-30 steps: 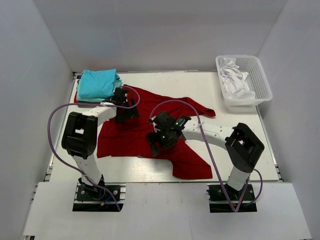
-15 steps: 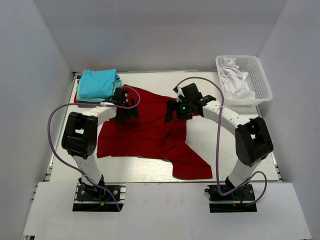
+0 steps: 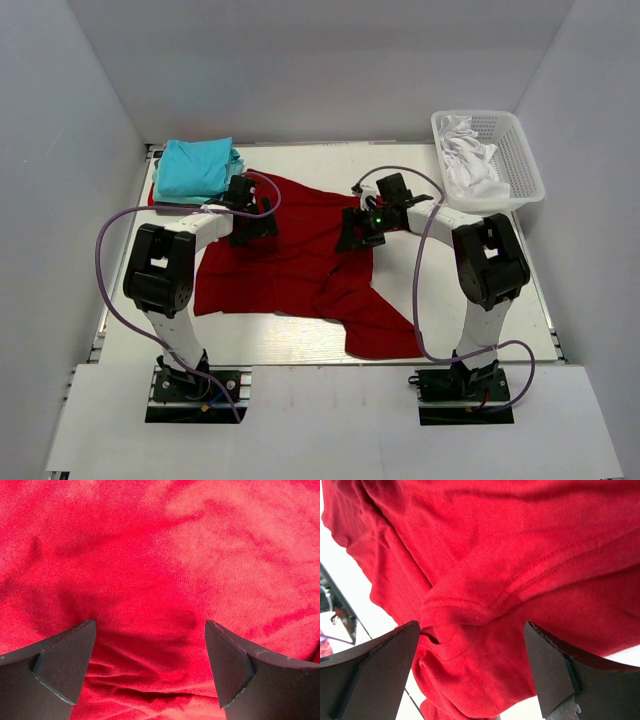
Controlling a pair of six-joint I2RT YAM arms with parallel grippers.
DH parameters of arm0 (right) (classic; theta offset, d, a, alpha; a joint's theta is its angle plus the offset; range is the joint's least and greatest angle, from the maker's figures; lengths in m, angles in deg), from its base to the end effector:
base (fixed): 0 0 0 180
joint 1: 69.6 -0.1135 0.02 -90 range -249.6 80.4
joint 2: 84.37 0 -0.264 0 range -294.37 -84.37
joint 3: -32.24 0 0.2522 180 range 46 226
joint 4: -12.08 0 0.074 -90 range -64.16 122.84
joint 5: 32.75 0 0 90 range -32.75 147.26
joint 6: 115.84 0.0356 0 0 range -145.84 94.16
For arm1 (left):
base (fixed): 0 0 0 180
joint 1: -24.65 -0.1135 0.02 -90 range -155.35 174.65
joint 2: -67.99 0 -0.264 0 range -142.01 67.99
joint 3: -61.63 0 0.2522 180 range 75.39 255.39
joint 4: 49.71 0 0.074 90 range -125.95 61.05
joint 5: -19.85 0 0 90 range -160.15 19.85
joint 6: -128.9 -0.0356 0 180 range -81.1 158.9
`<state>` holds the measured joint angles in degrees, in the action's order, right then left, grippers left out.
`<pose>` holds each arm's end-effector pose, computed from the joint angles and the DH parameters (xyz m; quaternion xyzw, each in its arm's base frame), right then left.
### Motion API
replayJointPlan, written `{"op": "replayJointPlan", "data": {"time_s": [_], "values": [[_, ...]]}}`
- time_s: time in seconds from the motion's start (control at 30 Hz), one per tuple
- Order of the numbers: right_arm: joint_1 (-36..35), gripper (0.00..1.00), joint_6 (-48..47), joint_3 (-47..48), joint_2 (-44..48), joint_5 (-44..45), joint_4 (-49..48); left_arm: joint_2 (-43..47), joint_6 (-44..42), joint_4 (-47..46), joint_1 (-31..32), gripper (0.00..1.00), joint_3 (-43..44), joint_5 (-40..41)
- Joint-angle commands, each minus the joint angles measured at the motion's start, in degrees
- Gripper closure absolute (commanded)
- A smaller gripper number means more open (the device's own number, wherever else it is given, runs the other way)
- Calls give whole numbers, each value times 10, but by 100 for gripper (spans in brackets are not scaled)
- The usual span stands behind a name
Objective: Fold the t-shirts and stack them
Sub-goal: Flatten out the tshirt
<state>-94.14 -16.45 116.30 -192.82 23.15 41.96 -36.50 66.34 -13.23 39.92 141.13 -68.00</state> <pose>0.3498 0.1817 0.1758 -0.2091 0.8902 0.3525 0.1991 0.3544 -0.0954 0.1663 -0.1073 0.9630 -0.0728 0.2361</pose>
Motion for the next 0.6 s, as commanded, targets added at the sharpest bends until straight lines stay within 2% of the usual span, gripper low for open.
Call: {"op": "replayJointPlan", "data": {"time_s": [0.0,0.3,0.47,0.57], "values": [[9,10,-5,-15,-5,-52,-33,-8,-5,9,-2,0,9,2],[9,10,21,-33,-36,-106,-74,-8,-5,9,-2,0,9,2],[9,14,37,-42,-38,-119,-111,-8,-5,9,-2,0,9,2],[10,22,49,-36,-46,-133,-123,-8,-5,9,-2,0,9,2]]}}
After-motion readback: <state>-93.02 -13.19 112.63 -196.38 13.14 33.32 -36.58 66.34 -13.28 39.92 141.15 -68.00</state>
